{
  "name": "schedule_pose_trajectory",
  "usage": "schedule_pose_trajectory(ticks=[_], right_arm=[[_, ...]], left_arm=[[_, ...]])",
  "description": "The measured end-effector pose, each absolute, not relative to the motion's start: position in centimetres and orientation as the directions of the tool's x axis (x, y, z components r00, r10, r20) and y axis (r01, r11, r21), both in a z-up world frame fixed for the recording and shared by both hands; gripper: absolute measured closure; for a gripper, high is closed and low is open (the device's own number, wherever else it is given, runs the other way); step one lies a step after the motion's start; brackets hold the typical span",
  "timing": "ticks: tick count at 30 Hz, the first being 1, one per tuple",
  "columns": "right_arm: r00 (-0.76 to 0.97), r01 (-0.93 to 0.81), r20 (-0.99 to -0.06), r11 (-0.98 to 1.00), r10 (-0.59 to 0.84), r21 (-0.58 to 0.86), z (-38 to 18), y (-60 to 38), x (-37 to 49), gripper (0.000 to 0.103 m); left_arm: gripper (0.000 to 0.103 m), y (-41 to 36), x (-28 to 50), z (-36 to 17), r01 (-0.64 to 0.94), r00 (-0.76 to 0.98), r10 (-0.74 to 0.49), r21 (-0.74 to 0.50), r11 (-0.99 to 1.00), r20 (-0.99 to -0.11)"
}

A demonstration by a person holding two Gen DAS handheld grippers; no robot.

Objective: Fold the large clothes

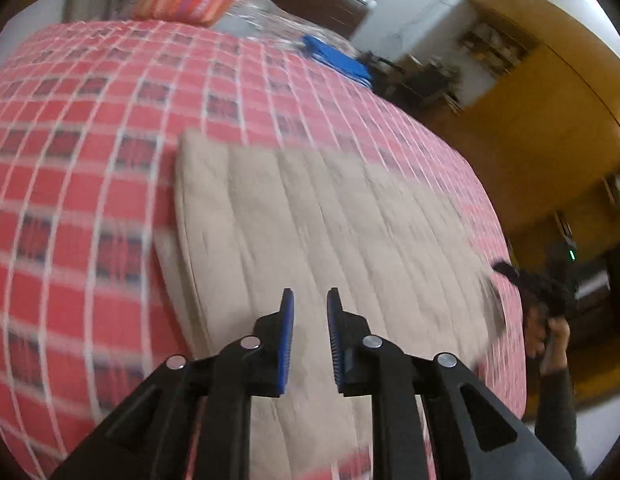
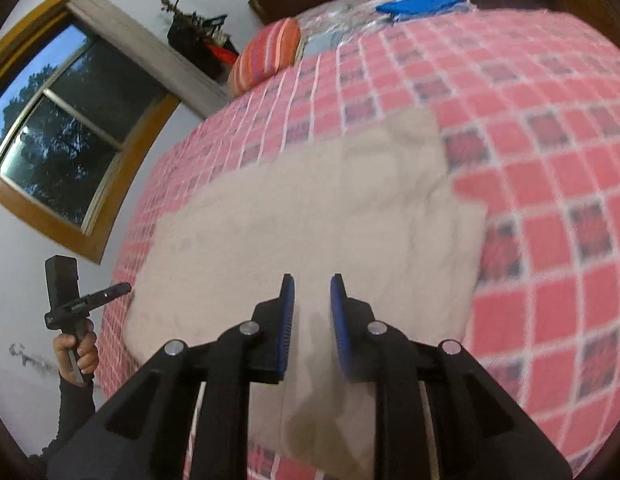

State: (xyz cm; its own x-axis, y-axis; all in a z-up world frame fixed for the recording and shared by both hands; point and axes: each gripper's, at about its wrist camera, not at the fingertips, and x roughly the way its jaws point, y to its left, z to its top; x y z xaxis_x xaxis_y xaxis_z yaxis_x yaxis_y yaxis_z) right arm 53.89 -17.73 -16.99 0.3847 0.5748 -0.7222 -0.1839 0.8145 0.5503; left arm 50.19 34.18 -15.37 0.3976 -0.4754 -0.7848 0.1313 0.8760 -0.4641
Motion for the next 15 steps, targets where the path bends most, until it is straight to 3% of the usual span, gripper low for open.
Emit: schedule_pose_trajectory(ticks=[2,3,4,6,8,12,15], right_arm=[[0.358,-0.169,-0.76,0.838,0.542,0.518,-18.9,-16.5,53.8,0.086],[0.353,-0.154,-0.775,0.849,0.525,0.505,-19.8,-16.2,53.9,0.094],[0.348,-0.138,-0.787,0.859,0.508,0.493,-20.7,-15.9,54.4,0.097],[0.338,-0.115,-0.799,0.865,0.497,0.488,-21.2,-15.7,54.8,0.099],[0.349,-0.11,-0.798,0.867,0.491,0.485,-20.1,-15.7,54.3,0.092],[0.417,-0.197,-0.734,0.842,0.535,0.502,-16.1,-15.8,49.6,0.091],[0.377,-0.248,-0.737,0.828,0.561,0.504,-16.4,-13.5,46.3,0.091]], left_arm=[[0.091,33.8,49.7,-17.4,0.111,0.388,-0.437,-0.429,0.896,-0.812],[0.099,34.2,49.8,-18.4,0.087,0.384,-0.431,-0.432,0.898,-0.817],[0.101,34.6,49.8,-19.0,0.069,0.383,-0.436,-0.445,0.893,-0.815],[0.101,35.6,50.0,-19.6,0.036,0.375,-0.472,-0.497,0.867,-0.798],[0.101,35.6,49.4,-18.0,0.05,0.391,-0.454,-0.474,0.879,-0.801],[0.094,34.0,45.9,-14.0,0.186,0.425,-0.517,-0.487,0.853,-0.743],[0.092,31.1,43.8,-14.0,0.264,0.378,-0.568,-0.503,0.823,-0.731]])
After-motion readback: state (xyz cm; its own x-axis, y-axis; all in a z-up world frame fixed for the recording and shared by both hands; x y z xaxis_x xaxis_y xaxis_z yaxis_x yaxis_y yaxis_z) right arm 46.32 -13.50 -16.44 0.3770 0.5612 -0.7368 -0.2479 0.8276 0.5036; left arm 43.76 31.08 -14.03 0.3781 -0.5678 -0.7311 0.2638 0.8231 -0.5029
